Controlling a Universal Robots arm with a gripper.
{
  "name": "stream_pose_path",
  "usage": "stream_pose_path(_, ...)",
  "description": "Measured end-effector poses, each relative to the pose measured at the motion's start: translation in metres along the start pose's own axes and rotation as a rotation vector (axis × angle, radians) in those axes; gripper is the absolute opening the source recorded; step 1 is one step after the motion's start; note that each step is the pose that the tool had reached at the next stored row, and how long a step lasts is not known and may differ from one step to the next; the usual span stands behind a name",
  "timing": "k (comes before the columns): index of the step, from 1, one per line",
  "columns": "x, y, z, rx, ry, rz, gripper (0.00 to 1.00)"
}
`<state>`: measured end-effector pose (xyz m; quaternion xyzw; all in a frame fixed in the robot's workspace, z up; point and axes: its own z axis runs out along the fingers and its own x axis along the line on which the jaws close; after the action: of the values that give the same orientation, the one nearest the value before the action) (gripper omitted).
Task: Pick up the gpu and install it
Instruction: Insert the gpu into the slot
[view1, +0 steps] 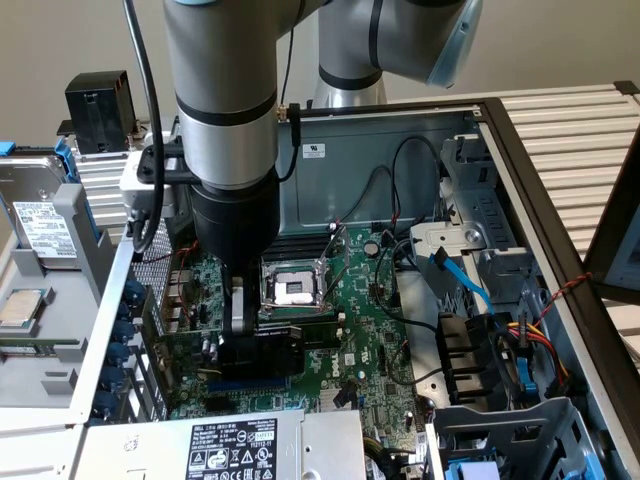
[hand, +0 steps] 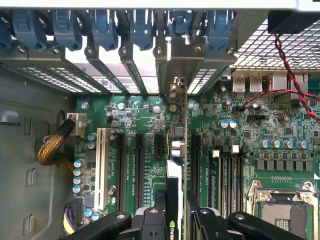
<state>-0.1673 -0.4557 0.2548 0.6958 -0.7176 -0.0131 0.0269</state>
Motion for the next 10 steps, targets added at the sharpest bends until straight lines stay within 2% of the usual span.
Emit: stream_pose_path(10, 0.0004, -0.0004, -0.0001, 0.0000, 0.0001, 0.000, 0.27)
